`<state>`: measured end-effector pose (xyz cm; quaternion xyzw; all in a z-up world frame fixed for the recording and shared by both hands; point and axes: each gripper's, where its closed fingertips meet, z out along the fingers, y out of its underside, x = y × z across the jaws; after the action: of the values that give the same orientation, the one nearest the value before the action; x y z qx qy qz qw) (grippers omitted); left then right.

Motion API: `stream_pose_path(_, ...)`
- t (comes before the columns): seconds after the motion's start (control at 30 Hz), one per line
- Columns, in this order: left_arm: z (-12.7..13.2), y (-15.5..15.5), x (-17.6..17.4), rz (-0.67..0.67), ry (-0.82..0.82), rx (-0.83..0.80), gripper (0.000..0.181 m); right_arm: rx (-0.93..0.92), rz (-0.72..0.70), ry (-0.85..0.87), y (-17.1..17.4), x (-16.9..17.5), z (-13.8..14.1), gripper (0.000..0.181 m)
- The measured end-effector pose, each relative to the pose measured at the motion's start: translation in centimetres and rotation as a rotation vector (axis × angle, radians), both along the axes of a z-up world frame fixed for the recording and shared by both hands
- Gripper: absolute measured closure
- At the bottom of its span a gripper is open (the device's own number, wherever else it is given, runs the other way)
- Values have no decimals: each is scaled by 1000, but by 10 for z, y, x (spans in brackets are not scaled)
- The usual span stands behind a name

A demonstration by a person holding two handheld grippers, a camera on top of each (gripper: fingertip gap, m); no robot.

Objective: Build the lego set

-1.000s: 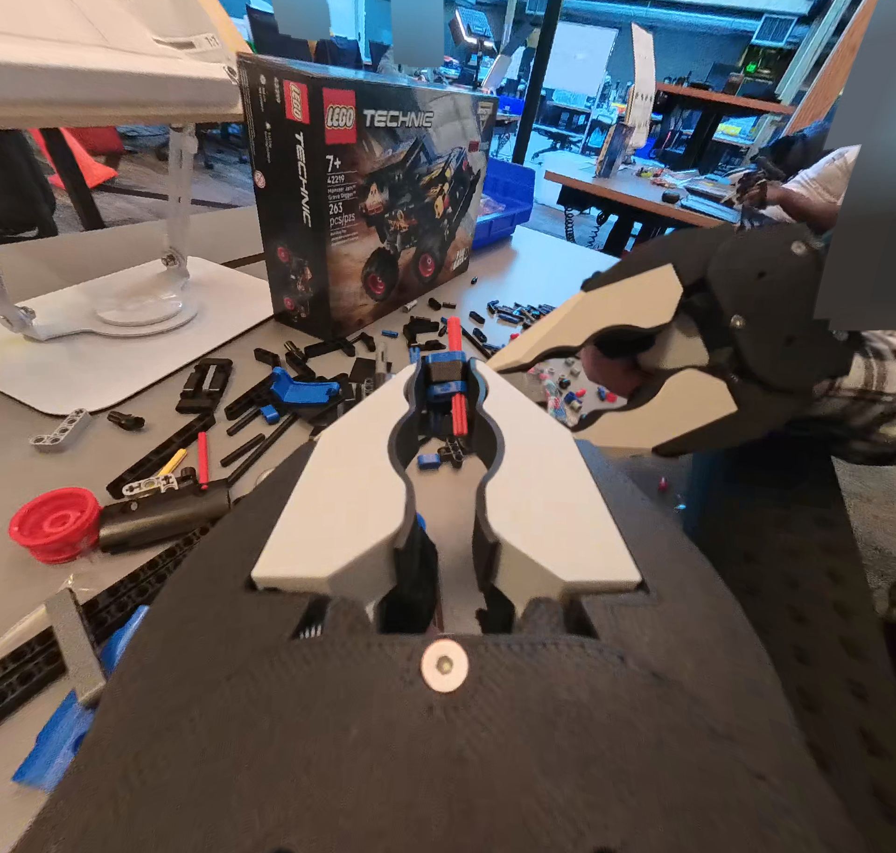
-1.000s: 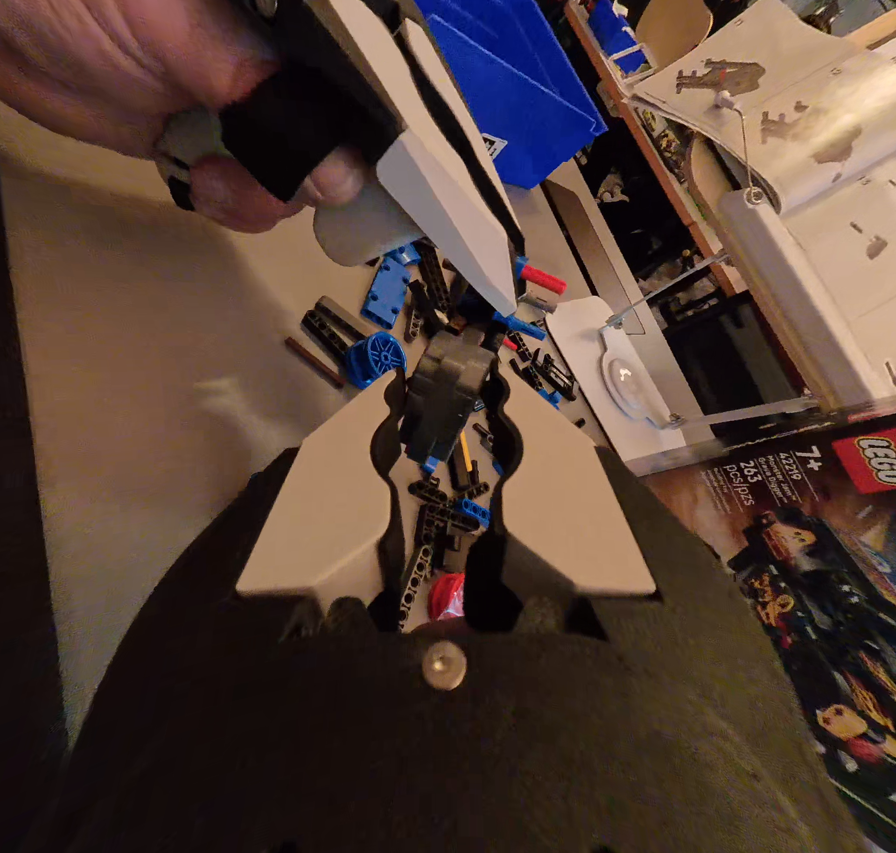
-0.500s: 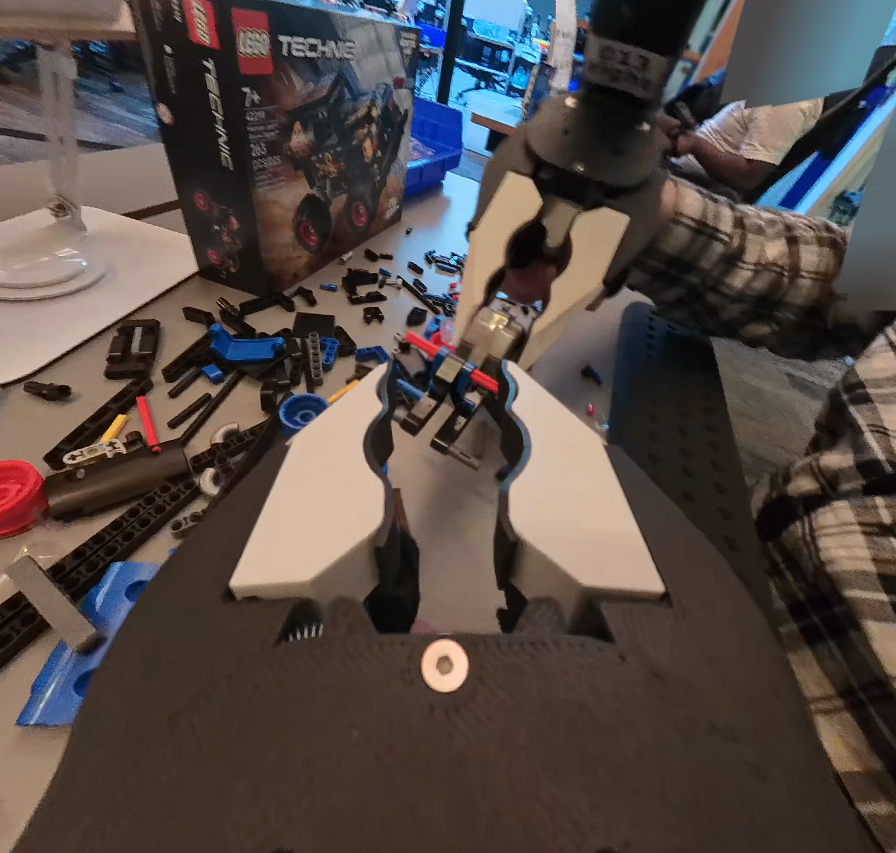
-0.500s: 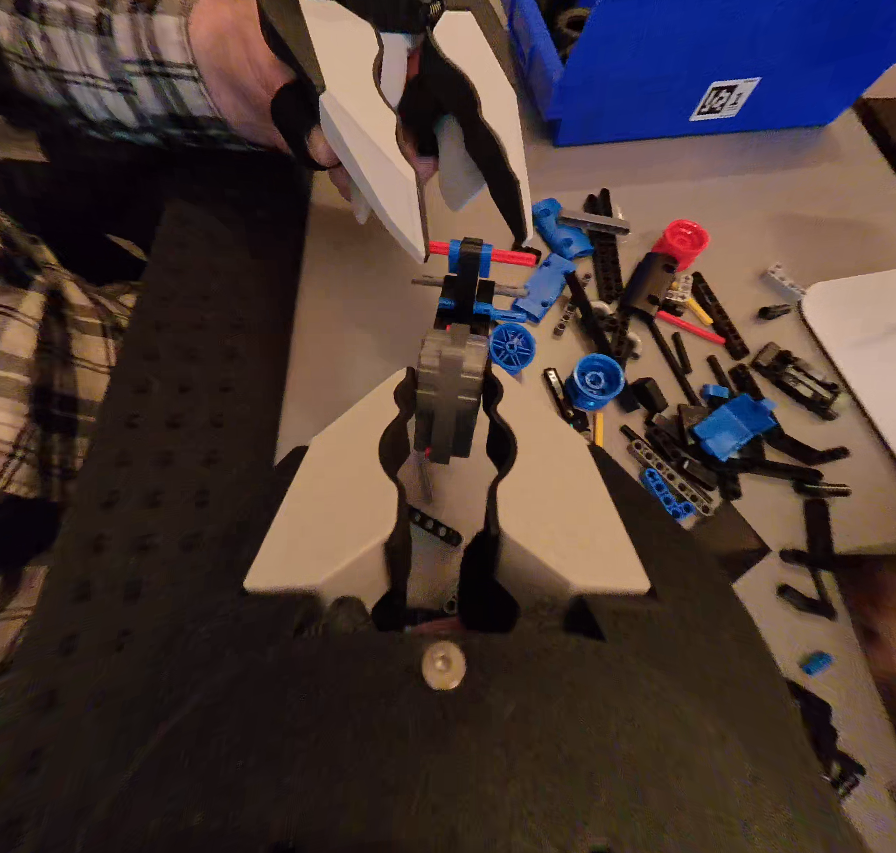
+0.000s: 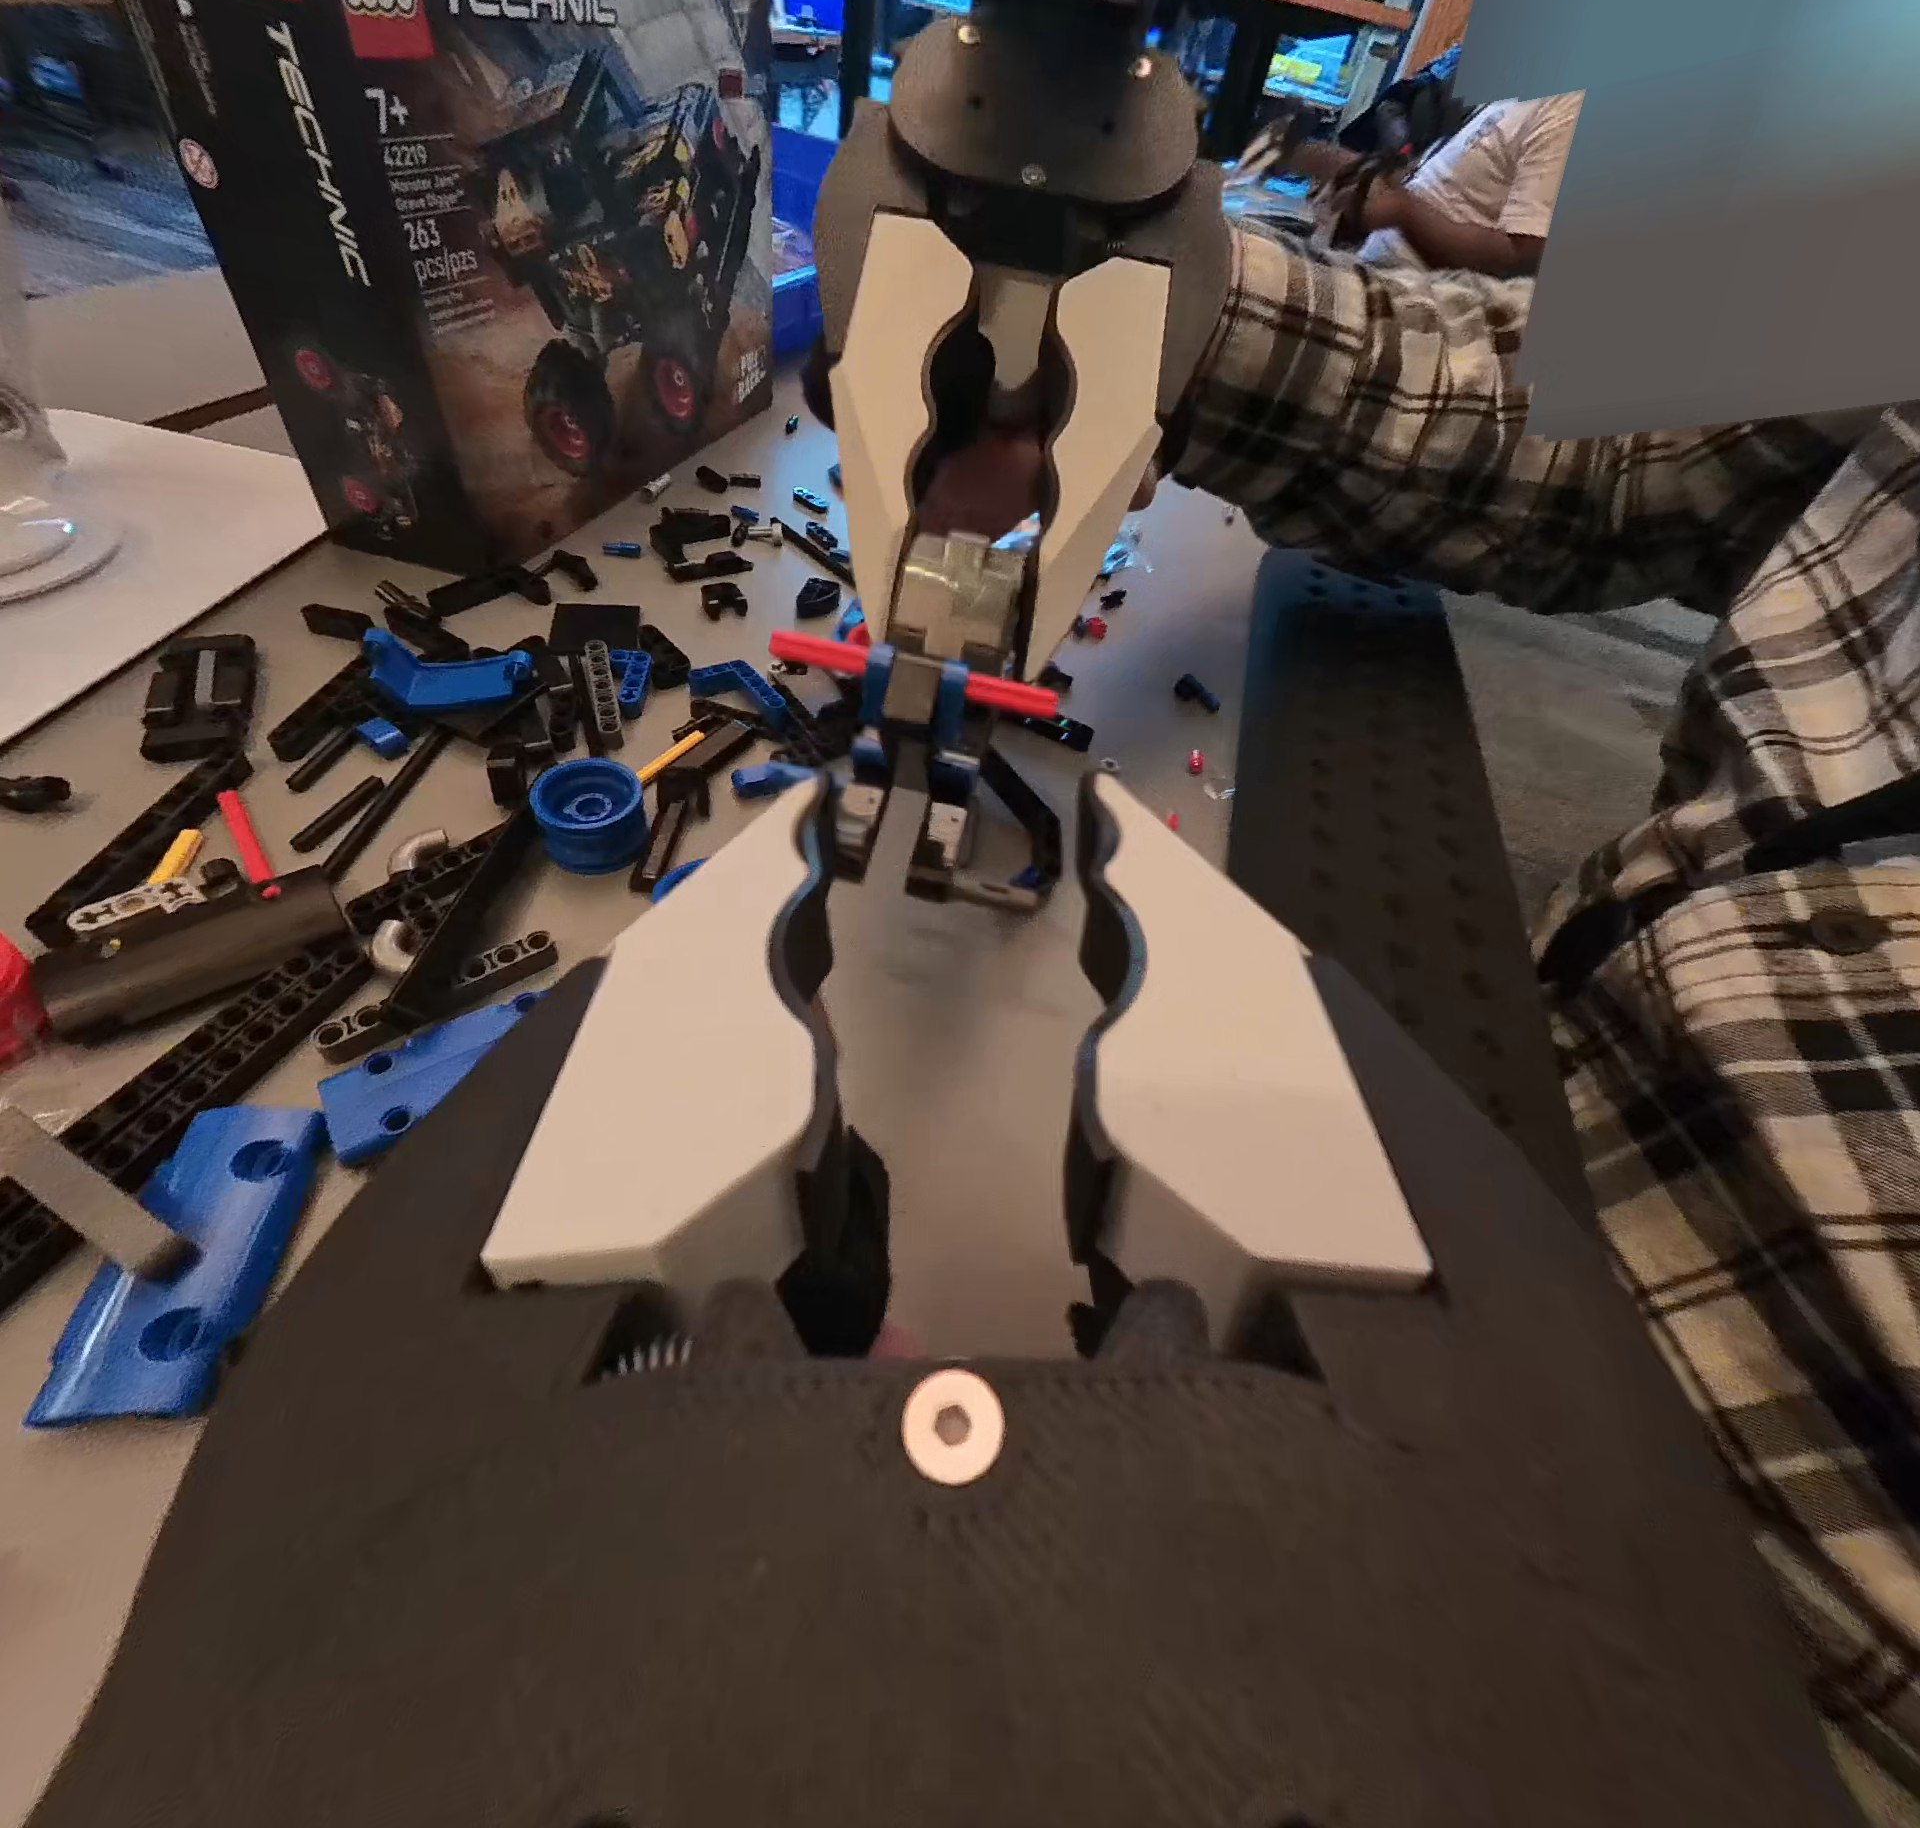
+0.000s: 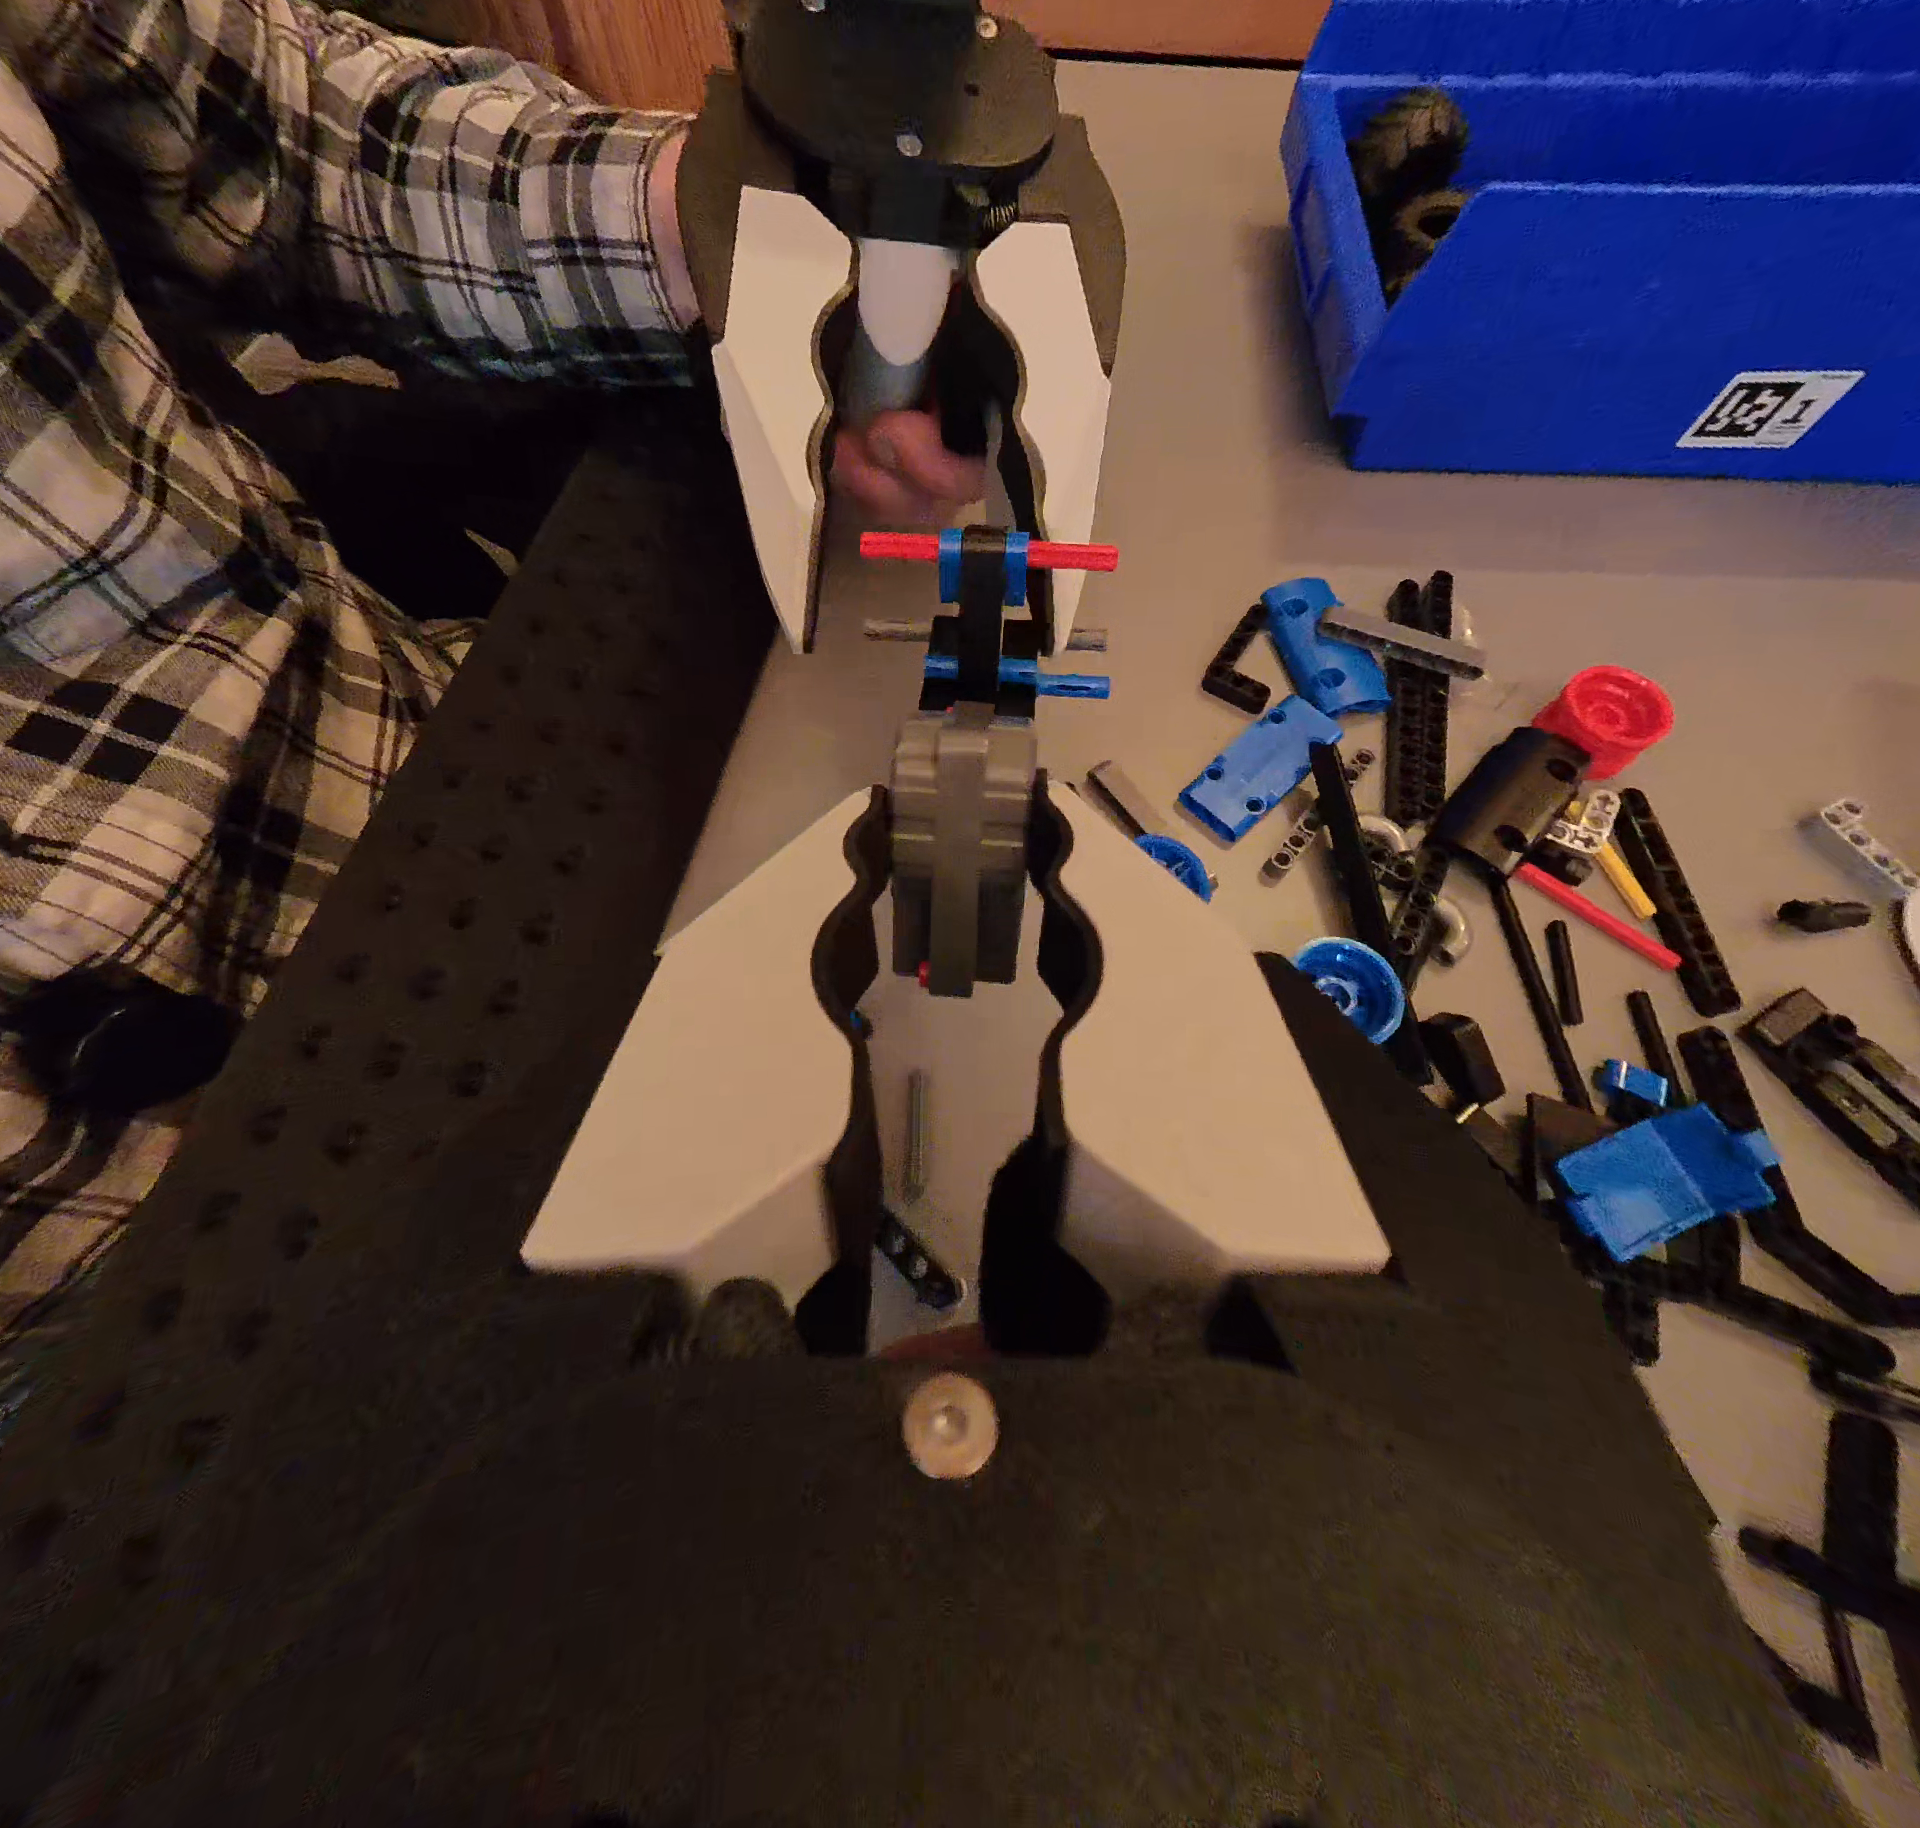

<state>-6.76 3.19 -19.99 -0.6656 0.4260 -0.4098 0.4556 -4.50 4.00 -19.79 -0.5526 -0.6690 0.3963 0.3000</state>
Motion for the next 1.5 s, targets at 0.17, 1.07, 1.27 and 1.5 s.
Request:
stream_pose_path(0.17,-18,1,-5,33,121,58,162,32,55,-67,-5,-6,-16,157)
stream_pose_path(1.07,-74,-21,-33,-73,393,-20,138,218,-387,-221,72,80,-29,151)
stream_pose_path(1.27,-43,28,-65,71,419,74,140,221,-442,-148,82,85,-28,154)
stream_pose_path(1.5,-65,90,-47,80,668,253,146,226,-477,-77,91,91,-30,159)
